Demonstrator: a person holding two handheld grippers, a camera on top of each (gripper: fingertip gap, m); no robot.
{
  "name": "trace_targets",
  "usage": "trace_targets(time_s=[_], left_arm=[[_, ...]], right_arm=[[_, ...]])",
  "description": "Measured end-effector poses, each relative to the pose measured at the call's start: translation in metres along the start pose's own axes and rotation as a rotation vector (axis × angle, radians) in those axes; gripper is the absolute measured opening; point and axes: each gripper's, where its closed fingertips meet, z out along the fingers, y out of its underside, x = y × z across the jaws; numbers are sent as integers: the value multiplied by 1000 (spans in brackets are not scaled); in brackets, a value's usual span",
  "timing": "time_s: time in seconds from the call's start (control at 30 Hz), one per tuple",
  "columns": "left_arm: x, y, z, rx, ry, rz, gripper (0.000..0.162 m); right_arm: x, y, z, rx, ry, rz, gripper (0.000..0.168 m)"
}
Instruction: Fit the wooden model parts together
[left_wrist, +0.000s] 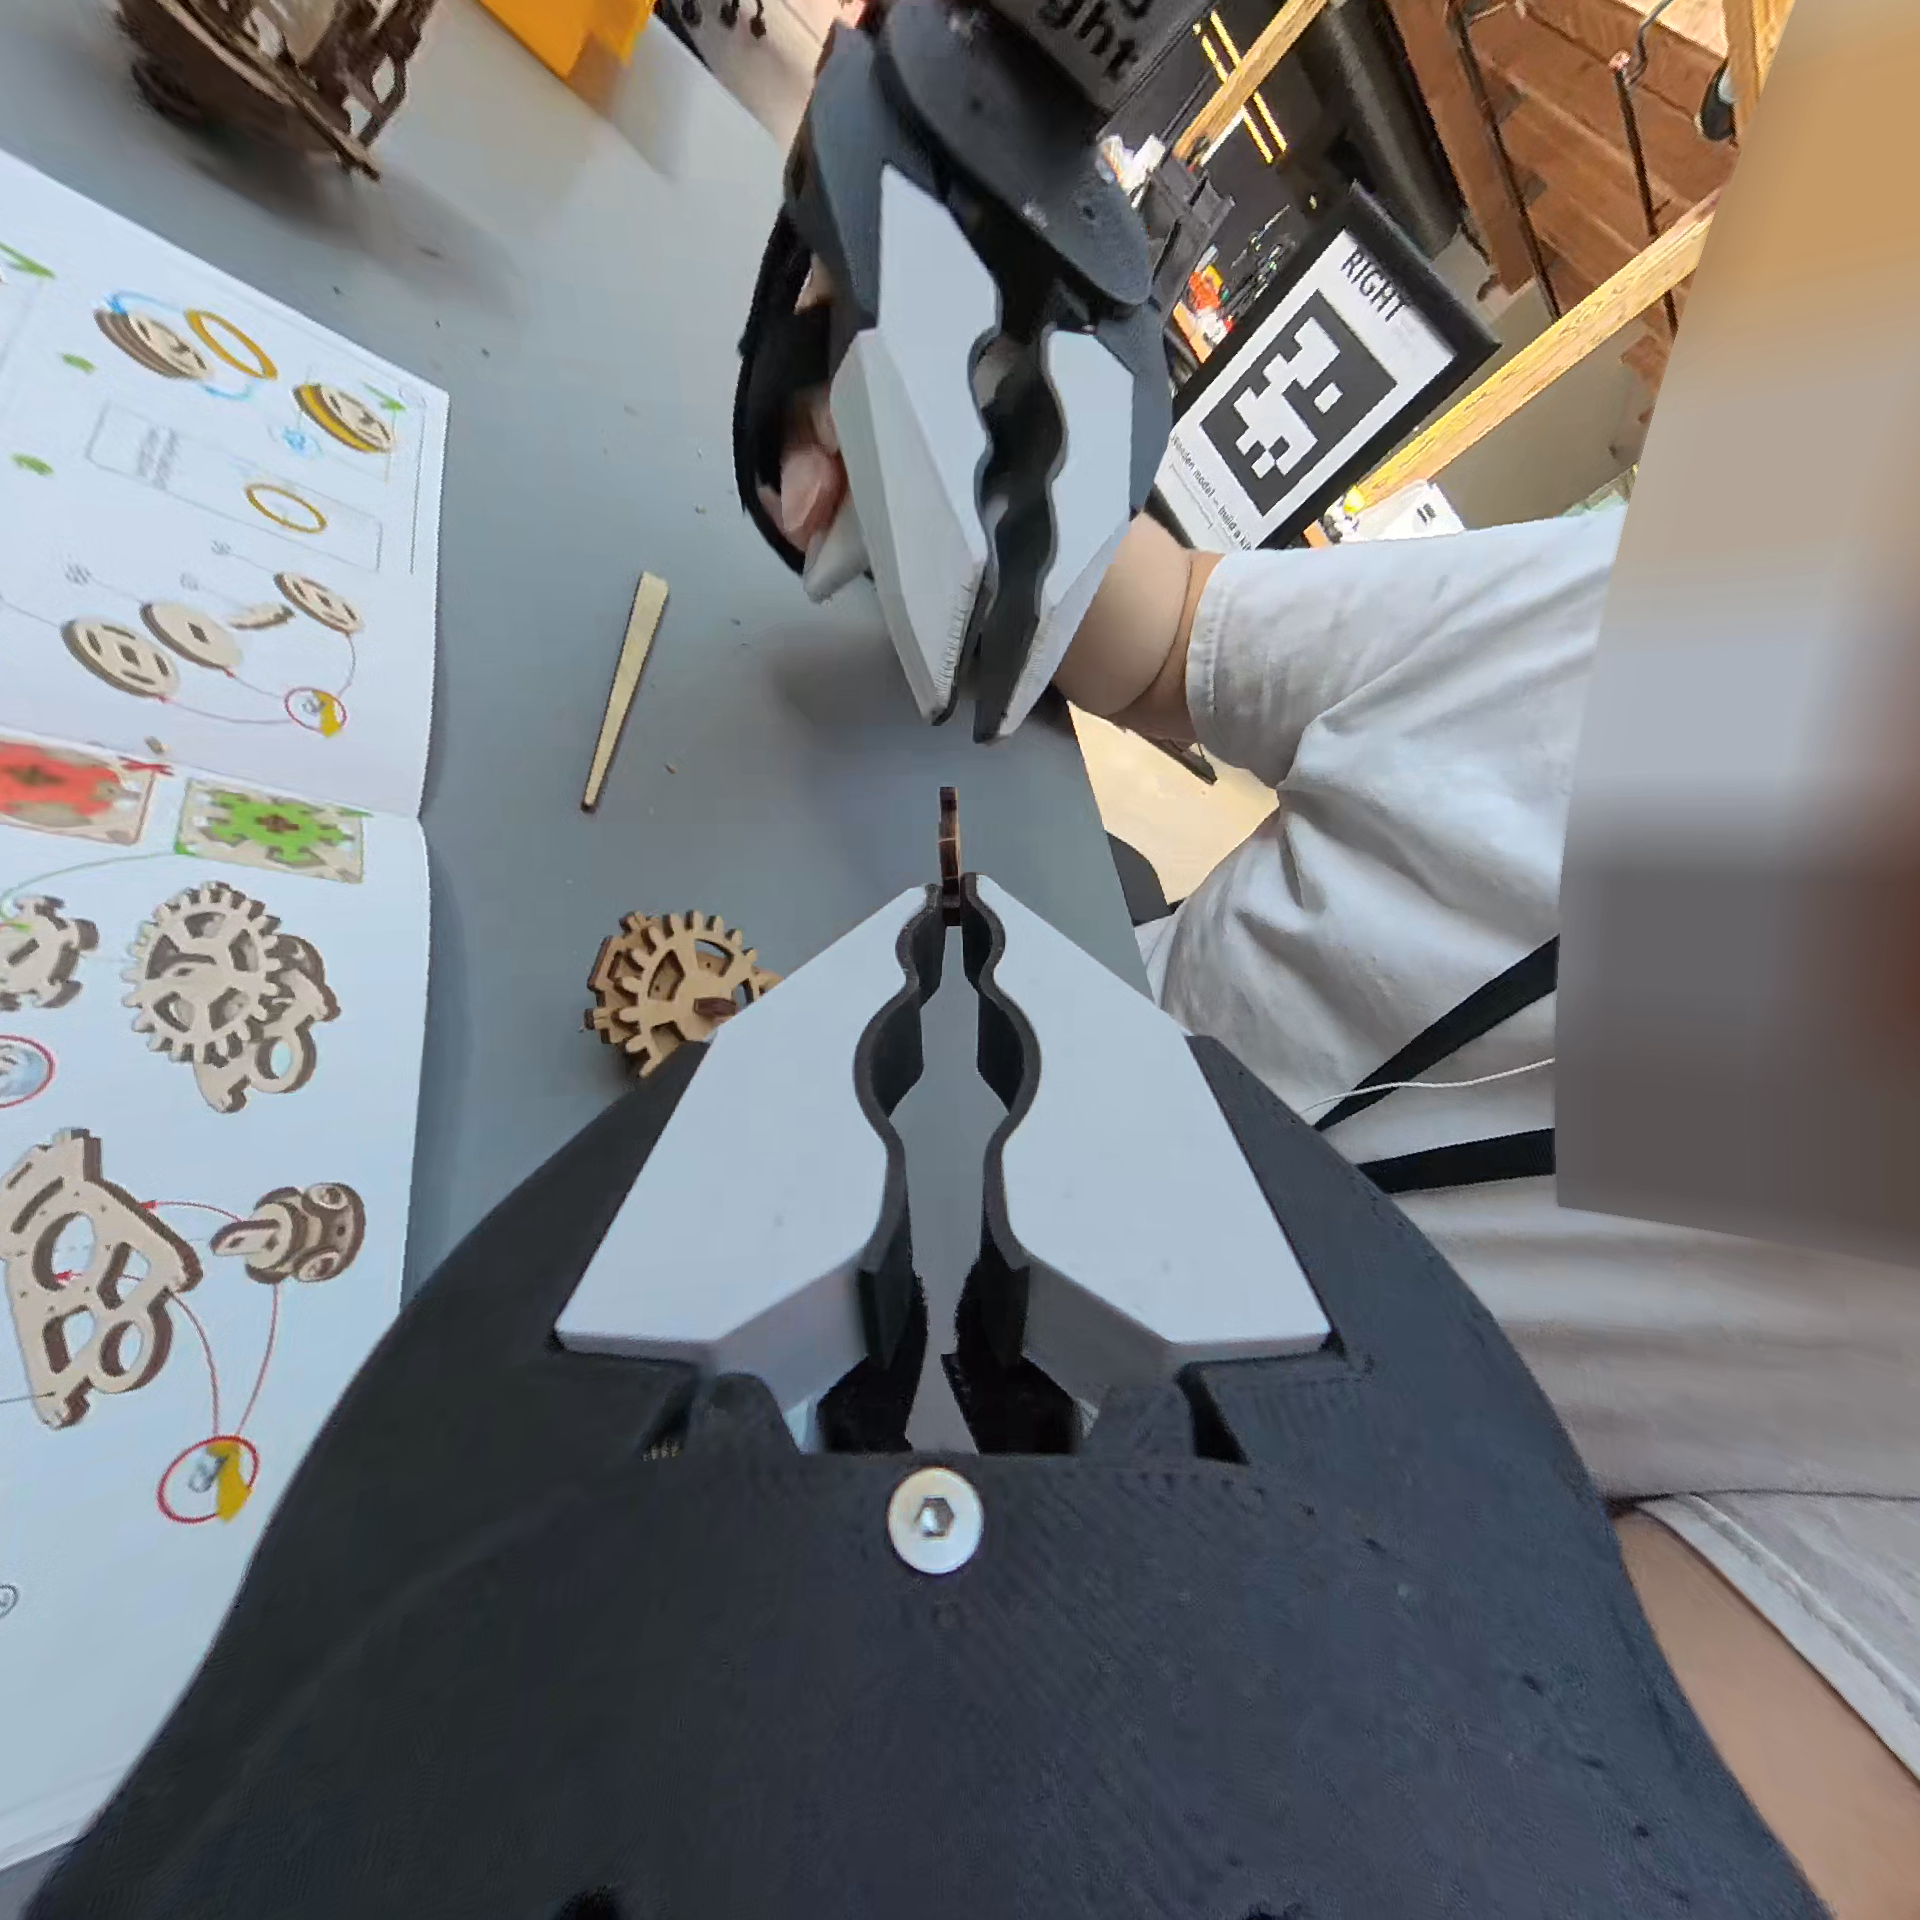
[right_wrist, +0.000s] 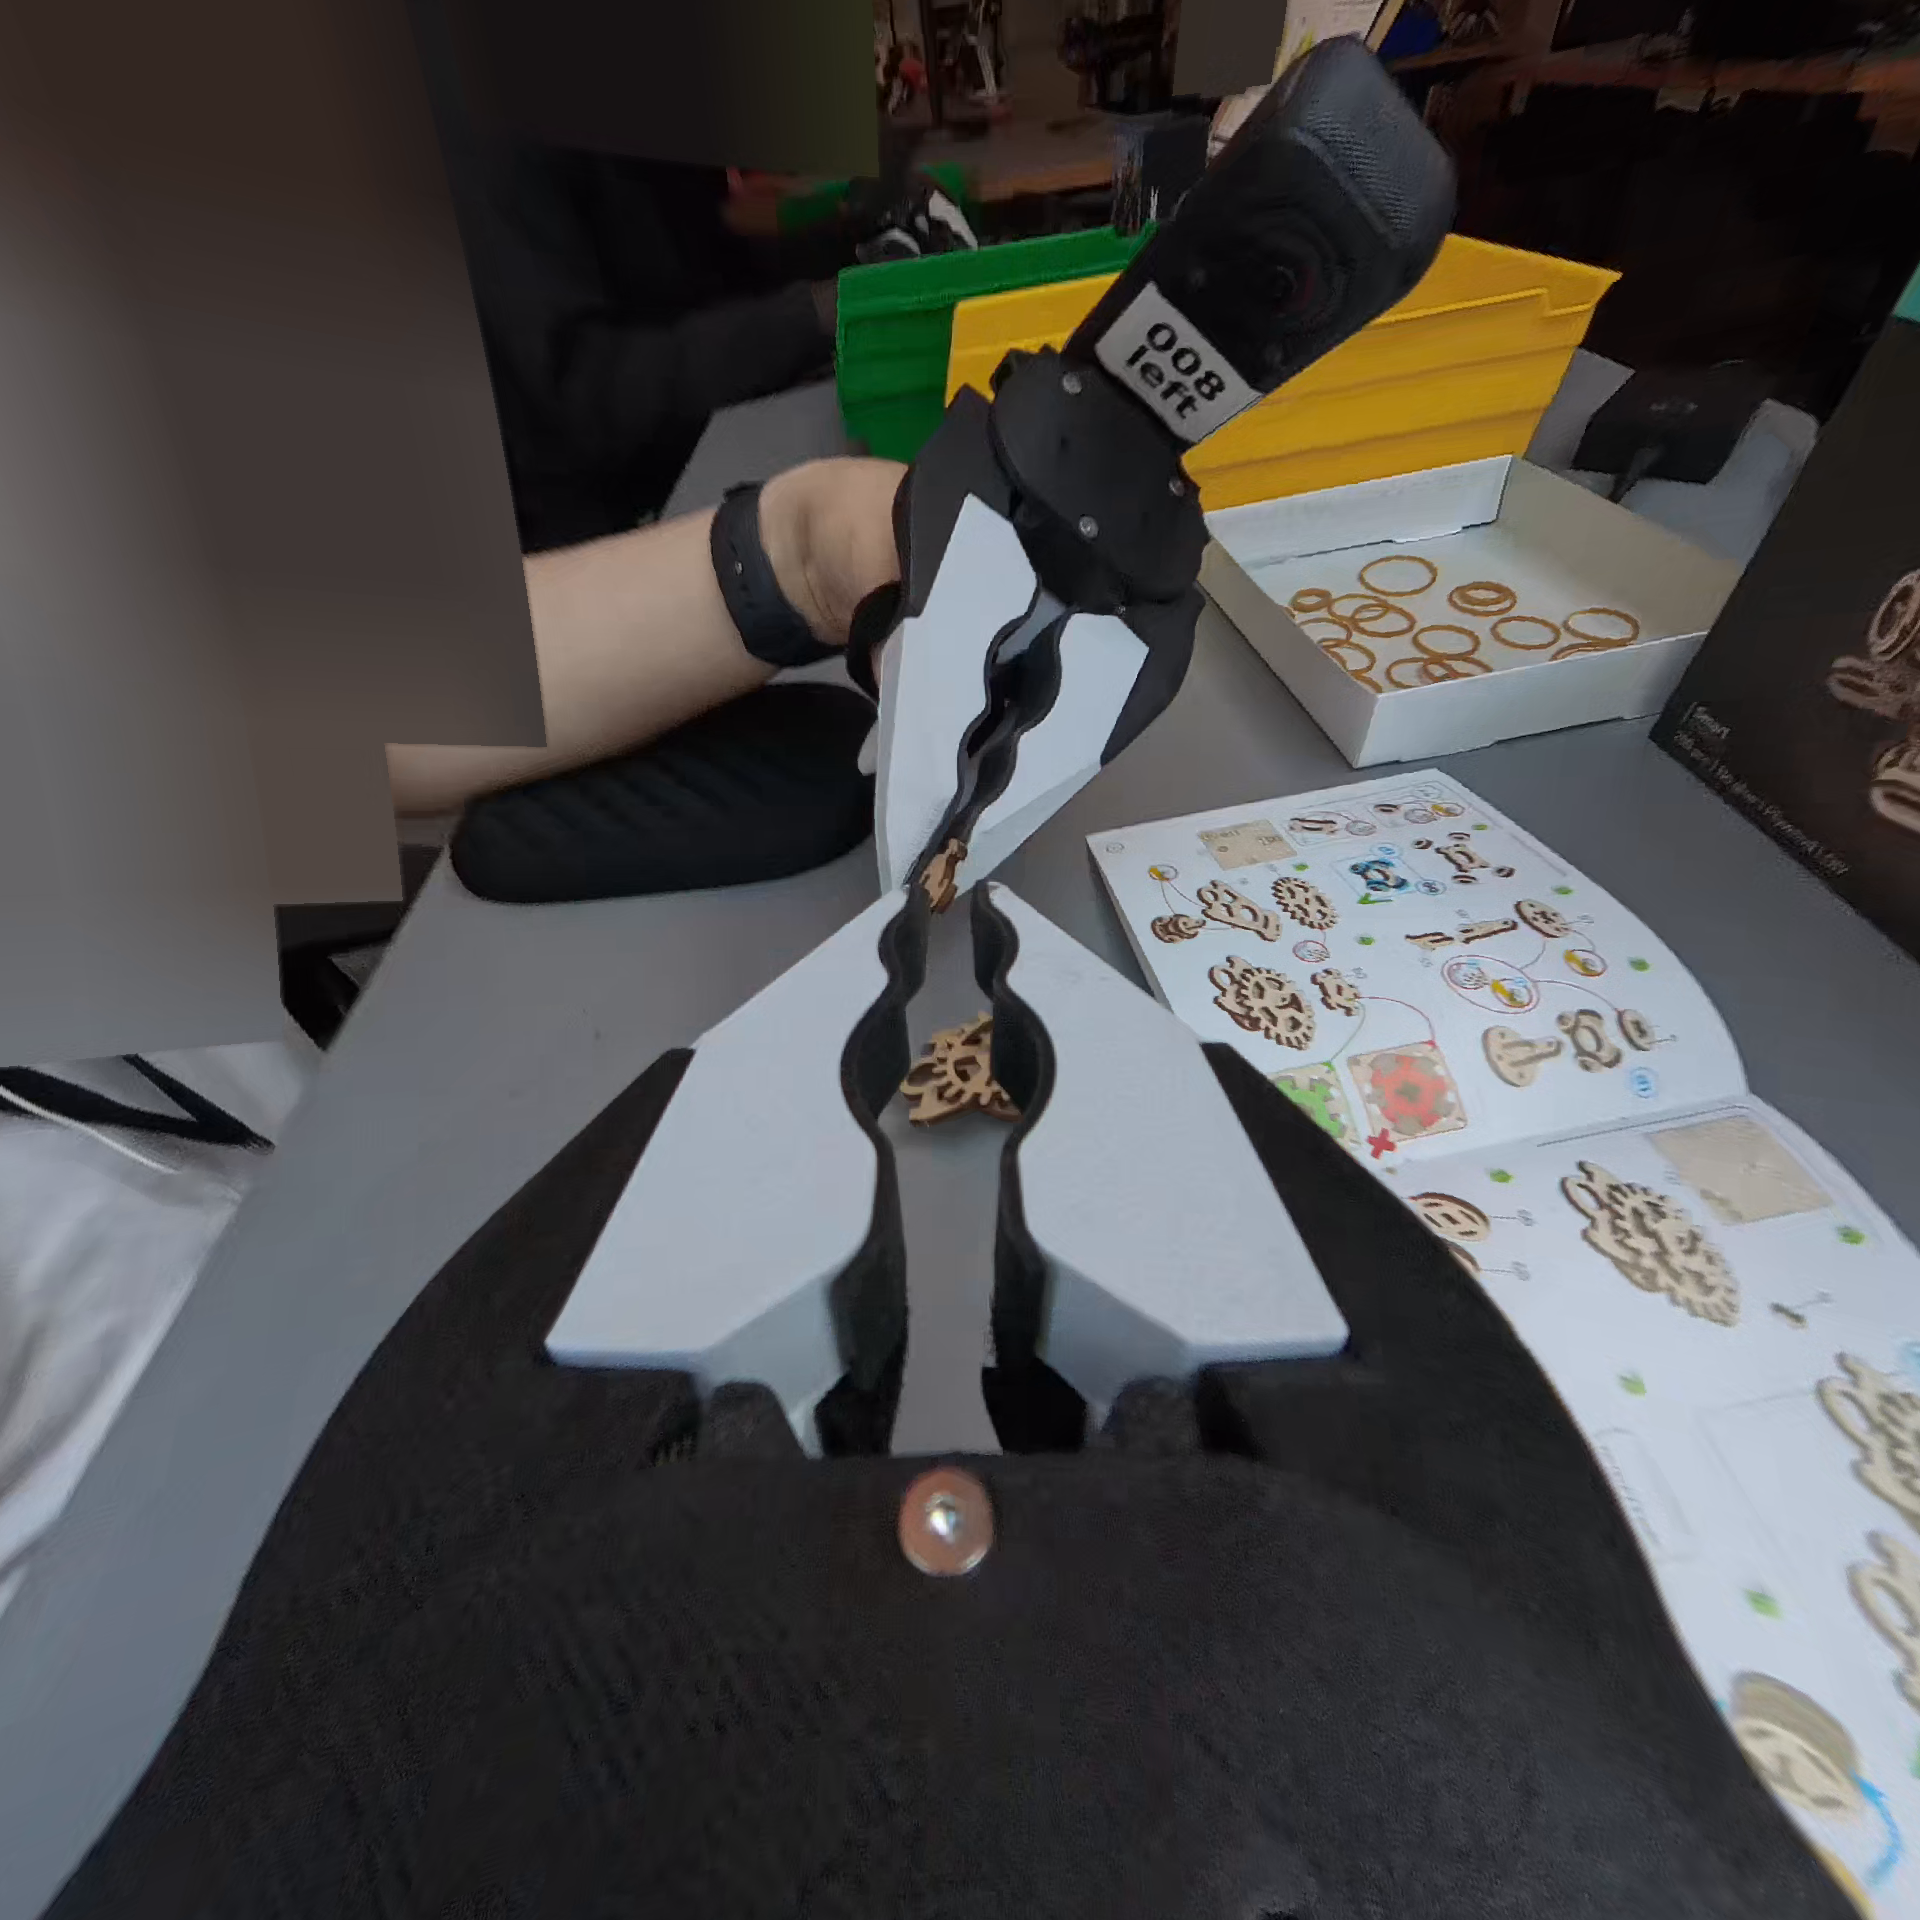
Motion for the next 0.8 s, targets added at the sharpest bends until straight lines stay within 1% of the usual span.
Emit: trace_targets(time_s=[0.07, 0.13, 0.23, 0.3, 0.5, 0.6, 0.67, 0.8], left_arm=[[-1, 12, 4, -66, 4, -18, 1], [0, 19, 8, -111, 9, -18, 0], [0, 27, 11, -157, 11, -32, 0], [-1, 31, 12, -180, 12, -46, 0], [1, 38, 16, -217, 24, -49, 0], [1, 41, 17, -234, 25, -46, 0], [2, 43, 18, -248, 27, -42, 0], [3, 44, 19, -253, 38, -42, 0]], right_arm=[[-1, 19, 3, -134, 62, -221, 13], [-4, 34, 9, -231, 97, -378, 14], [-17, 35, 17, -241, 80, -504, 17], [-26, 35, 19, -244, 47, -536, 17], [-29, 40, 20, -271, 45, -583, 16], [-31, 45, 21, -294, 29, -593, 8], [-30, 48, 21, -308, 28, -597, 6], [-33, 47, 23, -303, 24, -605, 11]])
